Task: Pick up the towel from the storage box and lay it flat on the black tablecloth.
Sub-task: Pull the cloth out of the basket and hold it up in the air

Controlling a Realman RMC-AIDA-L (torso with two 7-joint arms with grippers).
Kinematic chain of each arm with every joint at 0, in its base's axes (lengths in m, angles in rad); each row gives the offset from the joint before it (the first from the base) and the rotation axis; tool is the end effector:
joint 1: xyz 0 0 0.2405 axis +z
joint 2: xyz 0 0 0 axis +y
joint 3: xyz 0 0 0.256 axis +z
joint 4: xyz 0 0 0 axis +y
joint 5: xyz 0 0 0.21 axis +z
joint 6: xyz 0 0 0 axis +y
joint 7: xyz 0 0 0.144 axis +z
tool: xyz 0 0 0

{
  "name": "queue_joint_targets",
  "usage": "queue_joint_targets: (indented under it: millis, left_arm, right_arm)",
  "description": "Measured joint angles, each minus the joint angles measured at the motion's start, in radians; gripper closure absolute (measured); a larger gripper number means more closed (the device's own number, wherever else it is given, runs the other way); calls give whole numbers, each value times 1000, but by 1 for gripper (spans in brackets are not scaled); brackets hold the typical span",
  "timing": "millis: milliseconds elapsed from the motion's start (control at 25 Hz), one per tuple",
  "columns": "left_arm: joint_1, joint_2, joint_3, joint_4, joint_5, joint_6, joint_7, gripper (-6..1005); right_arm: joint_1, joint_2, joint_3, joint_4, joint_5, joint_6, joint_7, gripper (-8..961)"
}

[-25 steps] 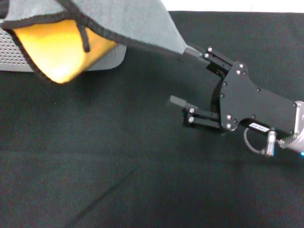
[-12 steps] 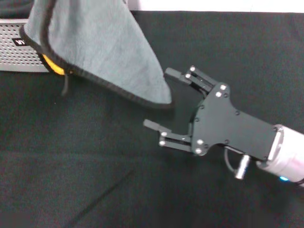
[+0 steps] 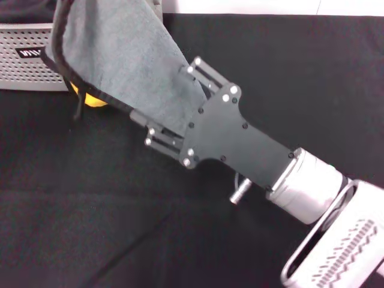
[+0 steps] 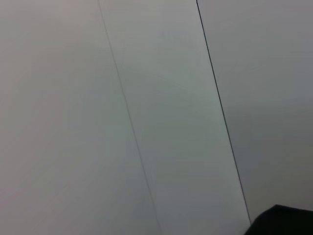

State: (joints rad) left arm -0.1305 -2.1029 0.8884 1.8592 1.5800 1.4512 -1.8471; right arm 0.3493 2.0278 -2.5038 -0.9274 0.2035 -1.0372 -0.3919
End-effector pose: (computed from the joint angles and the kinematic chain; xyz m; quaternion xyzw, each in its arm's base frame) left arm -0.1442 0.2806 0.1657 -0.8903 -0.0347 -0.2754 0.3611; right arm 0.1157 0.2533 -0.1071 -0.8082 -0.2187 0.3973 0.3757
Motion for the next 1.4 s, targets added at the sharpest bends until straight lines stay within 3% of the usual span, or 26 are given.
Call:
queue_joint_targets:
  millis: [160, 280, 600, 880, 1400]
  left_arm:
    - [2, 0, 24, -7, 4, -37, 4, 978]
    - [4, 0, 61, -16, 17, -87, 5, 978]
    - [49, -1, 221, -46, 58, -300, 9, 979]
    - [80, 0, 319, -50, 52, -383, 29, 979]
    - [89, 0, 359, -46, -15, -423, 30, 979]
  right_arm:
    - [0, 0, -63, -57, 158, 5, -221, 196]
    - [10, 0, -90, -78, 225, -1, -281, 221]
    - [34, 0, -136, -122, 343, -37, -288, 221]
    - [71, 0, -169, -107, 449, -44, -286, 220]
    - [120, 0, -196, -59, 481, -5, -197, 221]
